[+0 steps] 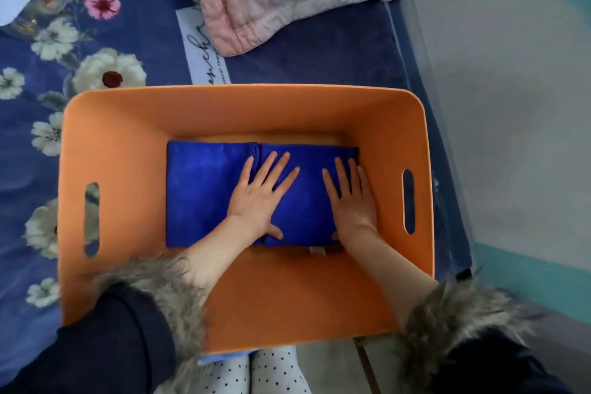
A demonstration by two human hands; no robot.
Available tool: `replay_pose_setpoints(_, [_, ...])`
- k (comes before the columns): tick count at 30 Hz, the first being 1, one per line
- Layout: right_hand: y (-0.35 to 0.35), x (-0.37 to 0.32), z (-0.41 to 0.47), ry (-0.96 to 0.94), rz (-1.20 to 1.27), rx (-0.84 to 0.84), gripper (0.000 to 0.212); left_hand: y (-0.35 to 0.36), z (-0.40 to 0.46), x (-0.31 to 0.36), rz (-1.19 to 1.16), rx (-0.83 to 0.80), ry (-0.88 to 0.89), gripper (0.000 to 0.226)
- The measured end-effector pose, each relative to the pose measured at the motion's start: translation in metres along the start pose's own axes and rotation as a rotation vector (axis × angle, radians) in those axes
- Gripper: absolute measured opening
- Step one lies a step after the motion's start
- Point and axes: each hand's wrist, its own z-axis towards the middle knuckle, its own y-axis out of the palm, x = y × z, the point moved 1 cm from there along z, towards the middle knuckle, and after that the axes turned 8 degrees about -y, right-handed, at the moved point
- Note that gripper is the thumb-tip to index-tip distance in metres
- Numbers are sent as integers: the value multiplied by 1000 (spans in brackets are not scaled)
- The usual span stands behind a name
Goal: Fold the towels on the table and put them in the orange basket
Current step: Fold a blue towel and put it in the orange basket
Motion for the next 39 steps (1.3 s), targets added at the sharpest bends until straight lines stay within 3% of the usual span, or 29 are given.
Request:
replay_pose_setpoints(7, [1, 0, 8, -27, -3, -28, 125, -5, 7, 4, -20, -104, -28, 131])
replay_pose_setpoints(11, [-18, 3, -13, -72, 264, -27, 109, -26, -13, 0, -165, -170, -2, 112])
replay_pose_setpoints(15, [-44, 4, -53, -84, 544, 152, 83, -56, -56, -16, -305, -53, -33, 86])
replay_pose_setpoints(20, [-89, 13, -137, -57, 557, 484, 69, -105, -118, -36, -429, 195, -55, 68])
replay_pose_setpoints(25, [-108, 41, -234, 209, 602, 636, 76, -175, -161, -34, -410, 388, 57, 82])
replay_pose_setpoints(31, [-70, 36, -351, 681, 654, 710, 96, -247, -195, 24, -197, 580, 467, 75])
replay_pose_setpoints(39, [13, -40, -509, 1218, 732, 579, 95, -261, -293, 153, -49, 647, 1042, 68])
